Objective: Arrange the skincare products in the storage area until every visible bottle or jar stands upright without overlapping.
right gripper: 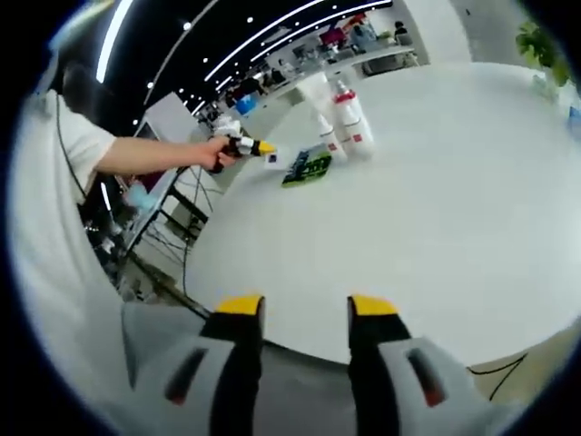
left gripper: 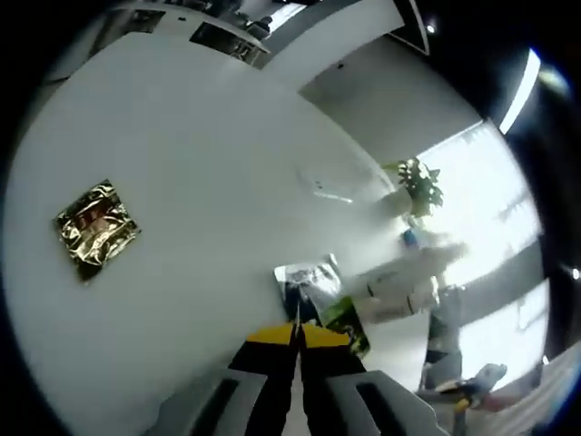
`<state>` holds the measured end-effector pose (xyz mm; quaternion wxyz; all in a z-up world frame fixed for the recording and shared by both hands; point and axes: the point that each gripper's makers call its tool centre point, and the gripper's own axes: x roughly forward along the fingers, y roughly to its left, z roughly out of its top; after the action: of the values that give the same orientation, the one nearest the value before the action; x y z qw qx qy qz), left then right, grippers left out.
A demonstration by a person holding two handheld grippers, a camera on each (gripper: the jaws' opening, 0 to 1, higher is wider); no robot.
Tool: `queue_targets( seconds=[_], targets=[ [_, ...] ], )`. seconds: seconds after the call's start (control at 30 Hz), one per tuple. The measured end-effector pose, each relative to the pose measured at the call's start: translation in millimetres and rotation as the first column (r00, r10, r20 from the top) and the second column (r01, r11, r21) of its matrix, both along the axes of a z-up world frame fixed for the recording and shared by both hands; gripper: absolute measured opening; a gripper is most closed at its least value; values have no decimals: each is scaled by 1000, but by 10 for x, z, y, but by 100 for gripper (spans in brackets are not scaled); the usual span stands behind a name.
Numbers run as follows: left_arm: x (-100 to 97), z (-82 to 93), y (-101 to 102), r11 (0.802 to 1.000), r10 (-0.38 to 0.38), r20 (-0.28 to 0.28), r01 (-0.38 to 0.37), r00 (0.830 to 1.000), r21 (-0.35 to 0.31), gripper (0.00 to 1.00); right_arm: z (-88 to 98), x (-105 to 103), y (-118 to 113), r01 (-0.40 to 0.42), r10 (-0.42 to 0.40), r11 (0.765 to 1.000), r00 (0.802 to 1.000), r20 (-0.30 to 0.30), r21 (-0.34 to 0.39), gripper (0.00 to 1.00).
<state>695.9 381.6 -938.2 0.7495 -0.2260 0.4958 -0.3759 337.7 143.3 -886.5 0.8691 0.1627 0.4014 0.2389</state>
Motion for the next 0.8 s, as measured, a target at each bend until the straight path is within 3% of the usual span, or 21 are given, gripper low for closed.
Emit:
queue_targets(
  seconds=[0.13,0.3,0.33,0.5,0.7,0.8],
  targets=[
    [95,-59,30,1000,10,14,-10,1000,27,1,-14,3,-17,9,-9,1000,1000,-7,0,38],
    [124,-206,70,983,-98,61,87,993,164,1,-26,3,-26,15,-15,1000,1000,-12,-4,38],
    [140,-228,48,974,-140,86,122,986,191,1,-30,4,-30,17,-17,1000,1000,-12,-5,38],
    [167,-275,10,954,-212,102,183,972,237,1,-41,2,-38,21,-21,1000,1000,-17,-7,38],
    [245,-304,21,907,-335,164,270,928,323,1,-44,2,-38,25,-25,1000,1000,-19,-11,38],
    [252,-317,23,903,-341,160,276,926,331,1,-49,1,-41,26,-26,1000,999,-21,-13,38]
  ],
)
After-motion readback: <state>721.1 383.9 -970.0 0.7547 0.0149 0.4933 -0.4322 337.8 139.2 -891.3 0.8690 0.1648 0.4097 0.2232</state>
